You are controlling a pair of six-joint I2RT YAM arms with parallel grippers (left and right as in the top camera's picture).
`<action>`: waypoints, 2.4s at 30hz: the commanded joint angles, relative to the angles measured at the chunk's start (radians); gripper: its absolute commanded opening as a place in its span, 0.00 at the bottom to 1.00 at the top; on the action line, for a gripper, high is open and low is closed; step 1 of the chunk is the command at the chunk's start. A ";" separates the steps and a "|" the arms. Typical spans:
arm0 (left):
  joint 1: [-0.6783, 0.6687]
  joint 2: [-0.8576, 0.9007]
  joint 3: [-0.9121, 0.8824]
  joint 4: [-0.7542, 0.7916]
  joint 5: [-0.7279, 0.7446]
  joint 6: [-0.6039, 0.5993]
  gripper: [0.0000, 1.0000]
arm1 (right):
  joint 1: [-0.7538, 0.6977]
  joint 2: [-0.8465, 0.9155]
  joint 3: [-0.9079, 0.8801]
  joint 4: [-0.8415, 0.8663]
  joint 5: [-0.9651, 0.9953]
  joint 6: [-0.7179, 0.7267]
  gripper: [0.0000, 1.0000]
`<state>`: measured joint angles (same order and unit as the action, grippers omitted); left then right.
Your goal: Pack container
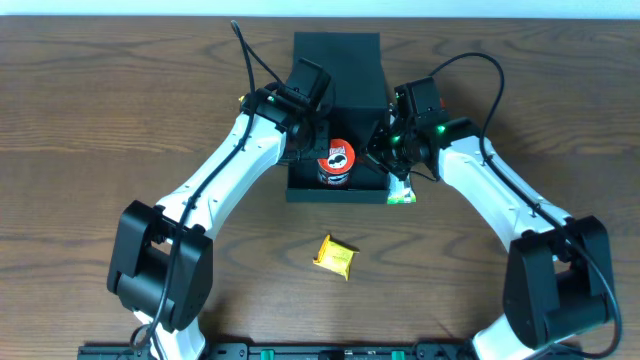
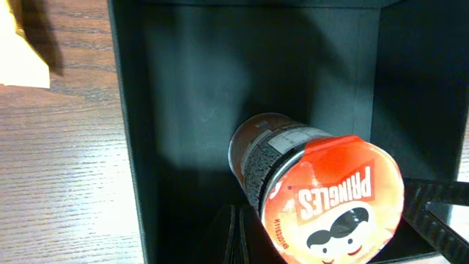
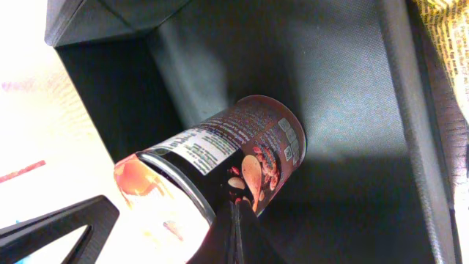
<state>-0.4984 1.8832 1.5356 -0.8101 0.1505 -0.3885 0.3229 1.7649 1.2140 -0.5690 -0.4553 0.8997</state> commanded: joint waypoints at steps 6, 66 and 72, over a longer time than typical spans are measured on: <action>0.000 0.008 0.004 -0.013 0.029 0.002 0.06 | -0.028 -0.004 -0.002 -0.019 0.007 -0.031 0.02; 0.294 -0.171 0.181 -0.367 -0.079 0.205 0.96 | -0.008 -0.005 0.031 0.029 -0.162 -0.167 0.01; 0.294 -0.171 0.181 -0.366 -0.079 0.205 0.95 | -0.007 -0.005 0.031 0.027 -0.163 -0.167 0.02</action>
<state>-0.2054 1.7092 1.7042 -1.1763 0.0708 -0.1829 0.3054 1.7649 1.2285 -0.5415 -0.6003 0.7238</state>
